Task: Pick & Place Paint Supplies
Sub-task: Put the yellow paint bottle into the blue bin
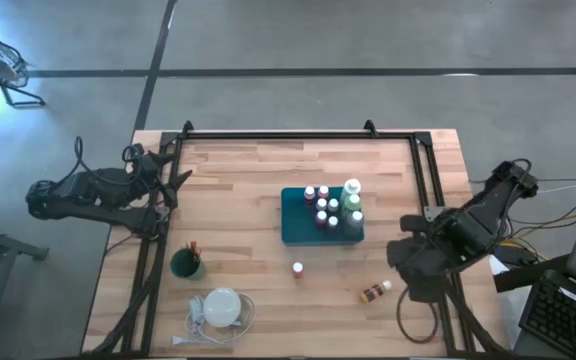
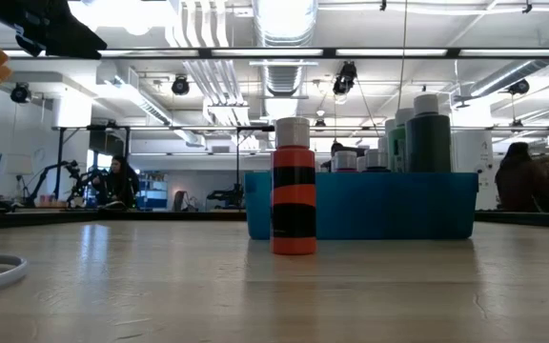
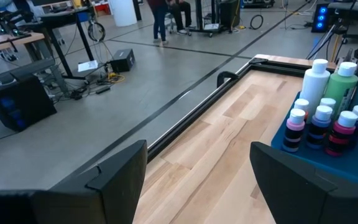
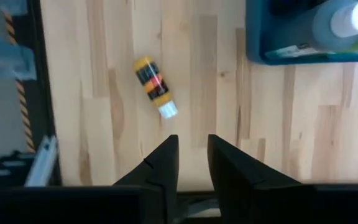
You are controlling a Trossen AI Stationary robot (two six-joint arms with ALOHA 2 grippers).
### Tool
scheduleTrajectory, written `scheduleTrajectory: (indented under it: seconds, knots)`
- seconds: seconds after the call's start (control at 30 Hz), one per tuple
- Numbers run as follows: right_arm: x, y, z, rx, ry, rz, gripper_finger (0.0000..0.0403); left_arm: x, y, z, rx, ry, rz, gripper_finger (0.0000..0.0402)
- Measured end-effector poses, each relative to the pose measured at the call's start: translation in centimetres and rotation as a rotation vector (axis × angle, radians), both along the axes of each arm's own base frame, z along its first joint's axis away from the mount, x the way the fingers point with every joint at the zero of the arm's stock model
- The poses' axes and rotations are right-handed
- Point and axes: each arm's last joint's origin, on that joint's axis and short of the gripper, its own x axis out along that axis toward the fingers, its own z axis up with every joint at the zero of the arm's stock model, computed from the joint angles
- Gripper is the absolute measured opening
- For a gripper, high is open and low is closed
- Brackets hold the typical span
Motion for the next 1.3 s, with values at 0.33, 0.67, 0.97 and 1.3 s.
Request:
scheduleTrajectory:
  seconds: [0.33,0.67,0.97,1.3]
  knots:
    - [-0.1,0.5,-2.3,-0.073,0.062,0.175,0.0160,0.0,0.0,0.0,-0.005,-0.006,0.002,0.0289]
    - [2.7,3.2,-6.4,-0.049,0.027,0.339,0.0227,0.0,0.0,0.0,-0.074,-0.064,0.016,0.0289]
    - [5.0,5.3,-11.4,-0.085,0.128,0.389,0.0256,0.0,0.0,0.0,-0.168,-0.147,0.052,0.0289]
    - [5.4,6.5,-15.3,-0.031,0.134,0.420,0.0240,0.0,0.0,0.1,-0.222,-0.203,0.079,0.0289]
